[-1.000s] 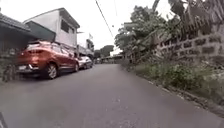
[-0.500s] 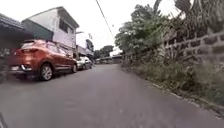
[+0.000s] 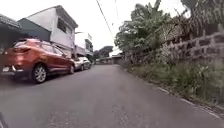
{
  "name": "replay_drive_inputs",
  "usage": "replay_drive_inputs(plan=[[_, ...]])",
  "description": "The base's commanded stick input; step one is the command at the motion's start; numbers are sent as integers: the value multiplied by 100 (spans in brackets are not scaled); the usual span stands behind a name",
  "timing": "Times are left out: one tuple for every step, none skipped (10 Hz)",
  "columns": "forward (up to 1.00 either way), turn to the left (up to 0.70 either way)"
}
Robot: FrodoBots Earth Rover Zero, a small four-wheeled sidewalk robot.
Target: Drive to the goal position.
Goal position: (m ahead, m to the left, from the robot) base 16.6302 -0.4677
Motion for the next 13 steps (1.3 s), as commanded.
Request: replay_drive_inputs(plan=[[70,0],[70,0],[70,0],[70,0],[70,0],[70,0],[70,0],[70,0],[70,0],[70,0],[70,0],[70,0],[70,0]])
